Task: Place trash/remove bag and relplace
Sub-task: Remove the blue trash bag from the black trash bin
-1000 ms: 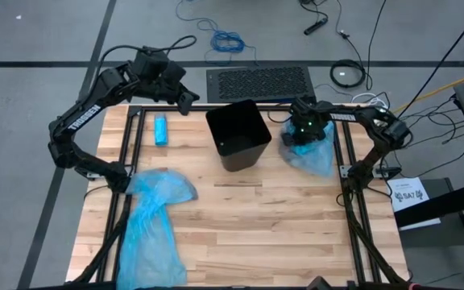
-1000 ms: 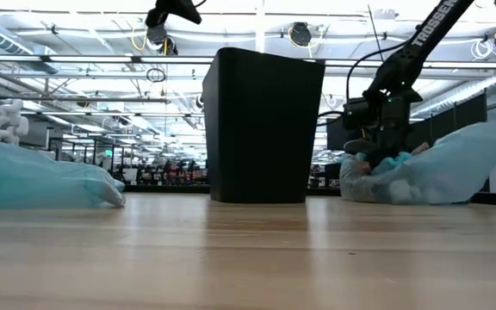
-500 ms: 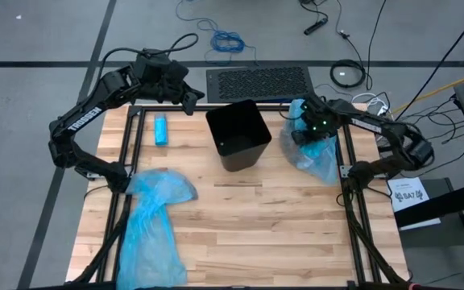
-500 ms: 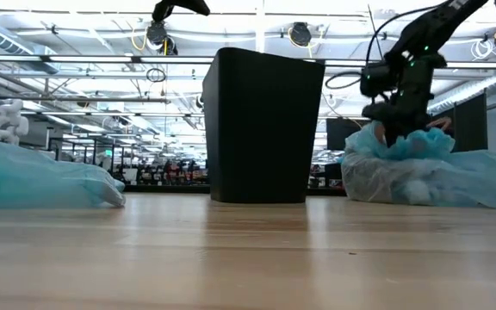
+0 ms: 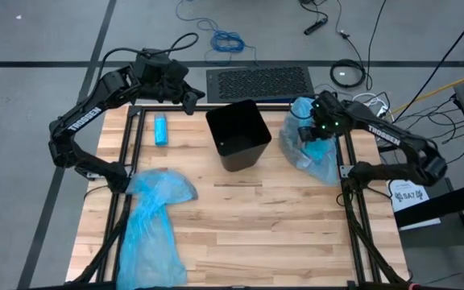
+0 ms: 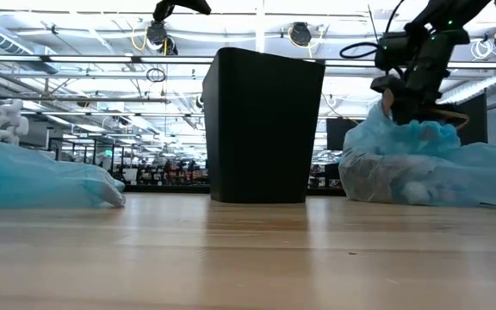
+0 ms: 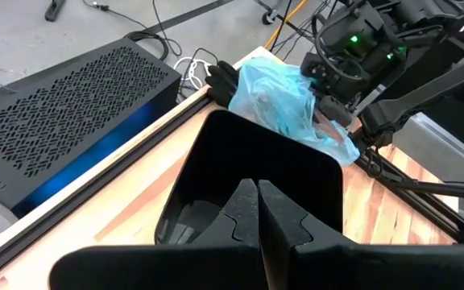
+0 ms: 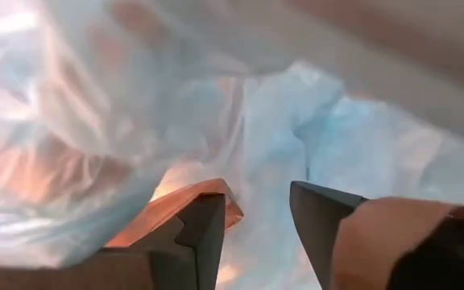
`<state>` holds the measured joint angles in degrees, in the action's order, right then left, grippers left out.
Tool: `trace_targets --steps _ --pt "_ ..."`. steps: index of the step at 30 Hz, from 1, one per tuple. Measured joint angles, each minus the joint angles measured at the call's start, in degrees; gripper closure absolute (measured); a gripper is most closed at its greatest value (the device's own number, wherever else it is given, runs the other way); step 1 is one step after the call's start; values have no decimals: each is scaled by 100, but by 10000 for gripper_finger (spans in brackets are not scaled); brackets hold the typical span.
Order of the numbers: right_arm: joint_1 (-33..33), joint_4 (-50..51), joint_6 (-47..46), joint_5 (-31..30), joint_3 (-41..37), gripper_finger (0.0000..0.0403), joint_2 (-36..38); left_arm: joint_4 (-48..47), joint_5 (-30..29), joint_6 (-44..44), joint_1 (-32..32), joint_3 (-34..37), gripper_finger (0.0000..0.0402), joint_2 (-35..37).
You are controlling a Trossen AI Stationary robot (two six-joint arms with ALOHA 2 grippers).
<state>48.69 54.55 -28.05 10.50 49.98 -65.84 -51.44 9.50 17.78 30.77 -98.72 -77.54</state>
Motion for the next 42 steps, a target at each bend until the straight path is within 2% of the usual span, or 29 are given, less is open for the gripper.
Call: trace_targets --steps 11,20,25,33,38,42 --pt "-2 429 9 -22 2 268 373 -8 2 -7 -127 0 401 0" --pt "0 52 365 -160 7 265 393 -7 2 -9 -127 0 401 0" --pt "-2 146 530 -259 9 239 343 -9 5 -13 -130 0 401 0" --pt "-2 568 647 -256 22 173 347 -15 9 -17 -130 0 401 0" --pt "-2 1045 718 101 401 152 347 -15 11 -50 -130 0 401 0" --pt "0 1149 776 740 967 153 347 -11 13 -48 -130 0 401 0"
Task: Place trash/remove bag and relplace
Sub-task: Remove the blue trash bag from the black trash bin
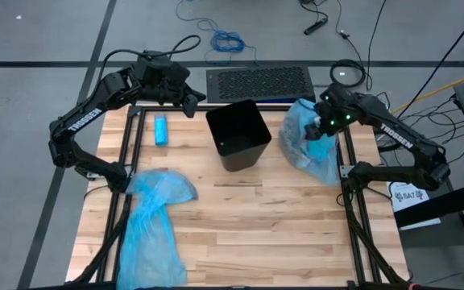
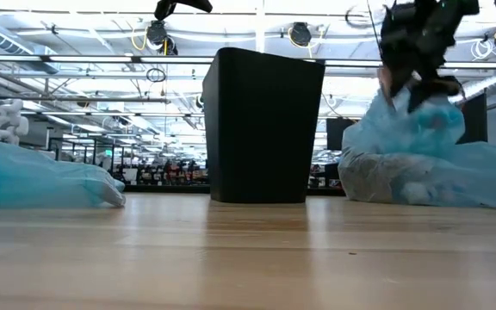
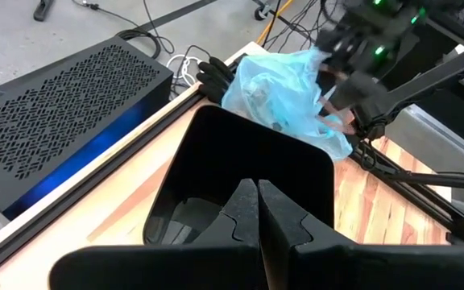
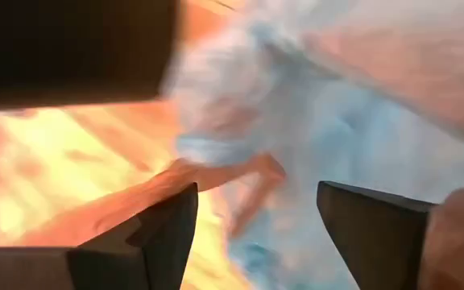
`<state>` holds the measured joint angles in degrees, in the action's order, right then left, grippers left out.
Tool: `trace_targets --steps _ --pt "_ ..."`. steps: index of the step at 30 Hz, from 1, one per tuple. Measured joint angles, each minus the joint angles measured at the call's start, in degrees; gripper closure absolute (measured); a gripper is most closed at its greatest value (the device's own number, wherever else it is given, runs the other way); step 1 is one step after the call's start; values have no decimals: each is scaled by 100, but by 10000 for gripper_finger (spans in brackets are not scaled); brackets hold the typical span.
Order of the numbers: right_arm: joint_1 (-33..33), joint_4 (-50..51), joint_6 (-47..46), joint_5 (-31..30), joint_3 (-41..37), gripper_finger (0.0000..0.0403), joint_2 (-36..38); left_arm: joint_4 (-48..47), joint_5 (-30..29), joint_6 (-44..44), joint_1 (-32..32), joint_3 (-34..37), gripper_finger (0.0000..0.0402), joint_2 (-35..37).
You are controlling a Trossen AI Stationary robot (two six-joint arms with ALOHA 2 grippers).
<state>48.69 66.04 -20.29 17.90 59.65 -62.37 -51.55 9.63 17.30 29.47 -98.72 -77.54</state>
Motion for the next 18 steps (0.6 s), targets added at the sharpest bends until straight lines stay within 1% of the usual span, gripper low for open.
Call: trace_targets --steps 3,5,7,8,10,15,17,18 --pt "-2 17 2 385 492 160 0 -1 18 6 0 0 401 0" --pt "-2 13 22 515 786 164 2 0 25 26 0 0 401 0" --pt "-2 17 84 475 1039 165 2 0 24 26 -8 0 401 0" --pt "-2 41 118 363 1153 165 2 0 24 26 -22 0 401 0" --pt "-4 250 226 -188 1341 165 2 0 24 26 -60 0 401 0" --pt "0 1034 515 -2531 1545 166 -9 -1 25 21 -118 0 401 0" --pt "0 1208 491 -3120 1549 166 -9 0 24 -5 -118 0 401 0" --pt "0 1250 474 -3219 1549 166 -9 0 22 -7 -116 0 401 0"
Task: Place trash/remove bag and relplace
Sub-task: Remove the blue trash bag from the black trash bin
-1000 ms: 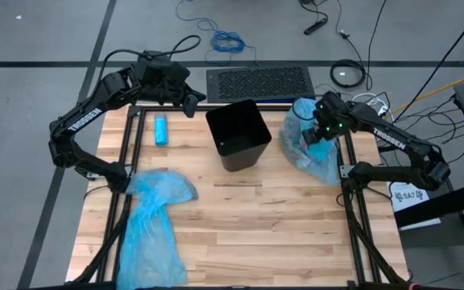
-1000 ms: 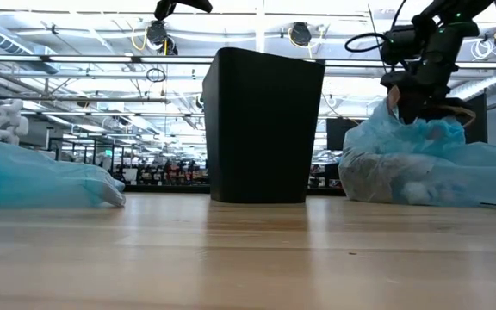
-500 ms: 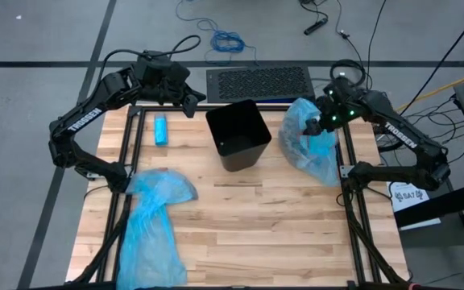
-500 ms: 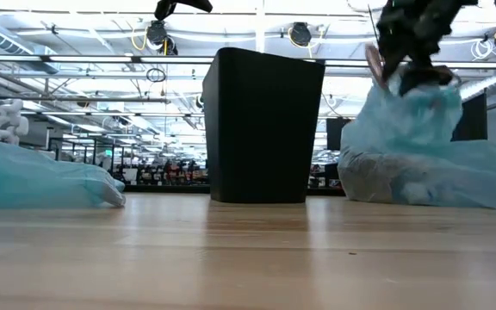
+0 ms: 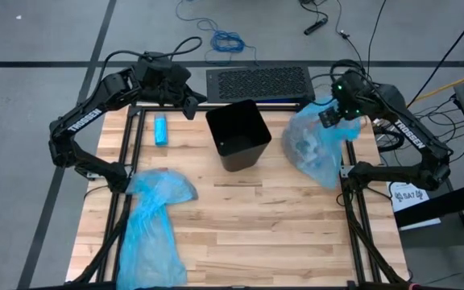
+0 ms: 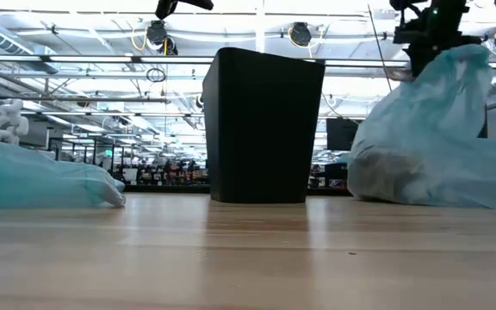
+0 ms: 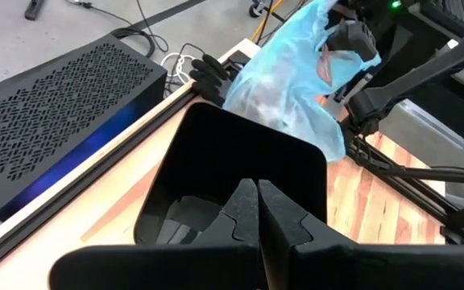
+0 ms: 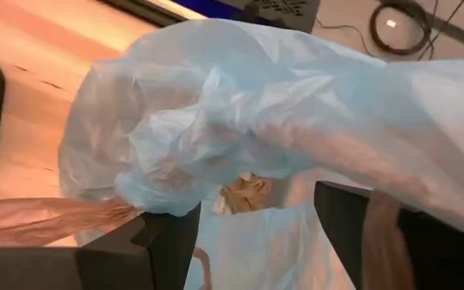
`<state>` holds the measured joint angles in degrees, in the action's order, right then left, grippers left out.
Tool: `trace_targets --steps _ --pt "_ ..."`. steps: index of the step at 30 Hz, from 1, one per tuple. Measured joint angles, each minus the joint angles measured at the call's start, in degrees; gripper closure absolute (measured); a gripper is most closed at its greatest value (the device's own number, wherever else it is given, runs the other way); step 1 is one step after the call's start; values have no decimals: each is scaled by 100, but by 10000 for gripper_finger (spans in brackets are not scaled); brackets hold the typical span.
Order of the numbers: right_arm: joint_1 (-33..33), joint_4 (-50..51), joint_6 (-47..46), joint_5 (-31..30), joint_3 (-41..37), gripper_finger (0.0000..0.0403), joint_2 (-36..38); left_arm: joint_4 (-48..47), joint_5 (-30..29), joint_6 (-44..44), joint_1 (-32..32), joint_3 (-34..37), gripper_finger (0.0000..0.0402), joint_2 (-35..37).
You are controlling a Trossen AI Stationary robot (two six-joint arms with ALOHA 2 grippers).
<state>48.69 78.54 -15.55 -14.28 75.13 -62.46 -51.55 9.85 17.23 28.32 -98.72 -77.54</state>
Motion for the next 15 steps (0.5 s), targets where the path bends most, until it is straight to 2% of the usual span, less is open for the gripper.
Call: trace_targets --steps 1,2,3,6,7,8,9,13,14,15 --pt "2 -4 -29 114 0 166 0 -2 0 0 0 0 401 0" --pt "2 -82 -30 535 0 166 0 -1 0 -4 0 0 401 0" --pt "7 -211 -16 1191 0 166 0 0 0 -4 0 0 401 0" --pt "118 -626 61 3645 1 166 -7 -1 0 -32 0 0 401 -1" --pt "135 -764 53 4088 4 166 -6 0 0 -74 0 0 401 -1" --pt "138 -825 -115 4069 11 167 -2 0 0 -107 0 0 401 -2" --pt "140 -754 -395 3637 13 169 0 1 -2 -109 0 0 401 -1" --pt "153 229 -666 937 7 185 -20 0 -2 -109 0 0 401 -2" --pt "156 452 -621 712 7 190 -27 0 -2 -113 0 0 401 -2" --pt "158 560 -539 850 7 194 -28 0 -2 -121 0 0 401 -2"
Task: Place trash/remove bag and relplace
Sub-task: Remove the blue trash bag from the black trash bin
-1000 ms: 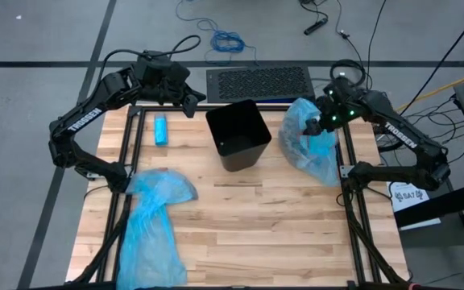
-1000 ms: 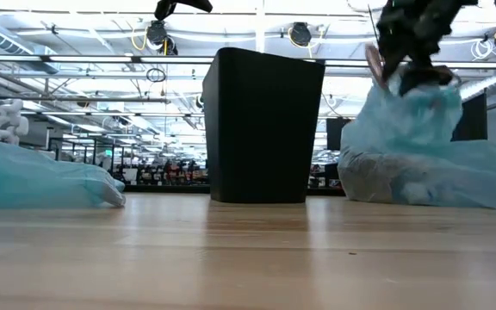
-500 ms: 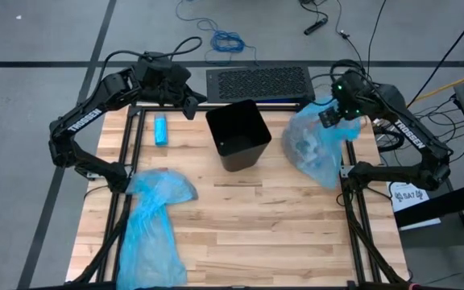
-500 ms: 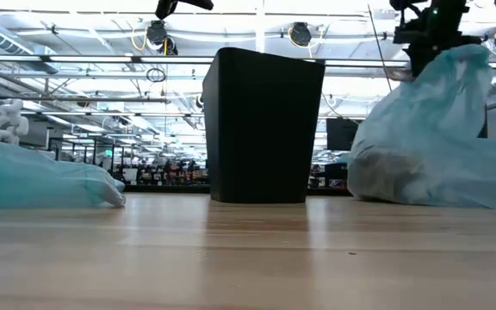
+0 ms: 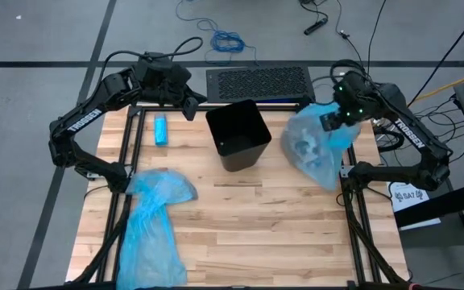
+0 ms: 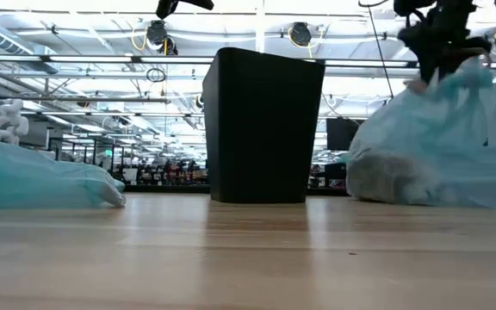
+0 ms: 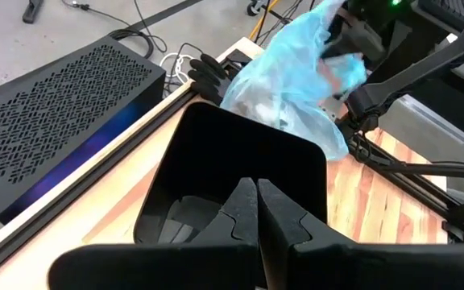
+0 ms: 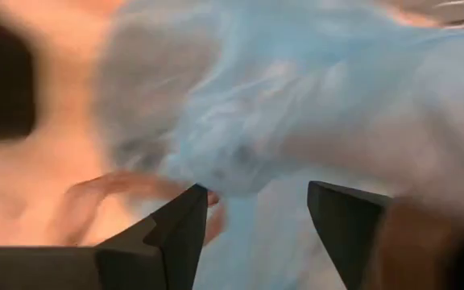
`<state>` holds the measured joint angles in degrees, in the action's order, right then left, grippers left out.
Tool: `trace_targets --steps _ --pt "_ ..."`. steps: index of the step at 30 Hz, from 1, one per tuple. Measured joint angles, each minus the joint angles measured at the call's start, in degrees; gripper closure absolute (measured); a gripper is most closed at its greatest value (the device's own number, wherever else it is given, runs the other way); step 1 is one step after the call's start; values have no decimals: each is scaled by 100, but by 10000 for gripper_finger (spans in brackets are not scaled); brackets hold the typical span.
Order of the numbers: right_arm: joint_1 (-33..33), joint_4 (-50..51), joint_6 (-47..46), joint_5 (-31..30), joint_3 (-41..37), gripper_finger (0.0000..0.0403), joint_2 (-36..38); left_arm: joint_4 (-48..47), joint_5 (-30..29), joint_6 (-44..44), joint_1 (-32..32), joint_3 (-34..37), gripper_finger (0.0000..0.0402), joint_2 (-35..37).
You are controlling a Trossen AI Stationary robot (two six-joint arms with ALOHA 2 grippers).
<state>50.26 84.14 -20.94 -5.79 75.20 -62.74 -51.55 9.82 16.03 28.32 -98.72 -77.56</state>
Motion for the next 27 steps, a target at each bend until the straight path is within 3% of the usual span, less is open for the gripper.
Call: trace_targets --steps 4,7,13,19,24,27 --pt "69 -241 367 1430 -2 213 32 2 0 -168 0 0 401 0" --pt "80 -272 187 1252 -2 255 -22 4 -22 -344 4 0 401 0" --pt "-12 -483 -151 1036 -4 390 -39 -7 -251 -674 178 0 401 -46" --pt "-595 -615 -1026 1054 -4 398 -26 -39 10 -1067 706 0 401 -71" --pt "-1373 -1150 -995 2016 -4 402 -28 -39 929 -1497 1239 0 401 -285" --pt "-1844 -1294 -906 1940 -4 402 -26 2 1752 -1677 1465 0 401 -479"
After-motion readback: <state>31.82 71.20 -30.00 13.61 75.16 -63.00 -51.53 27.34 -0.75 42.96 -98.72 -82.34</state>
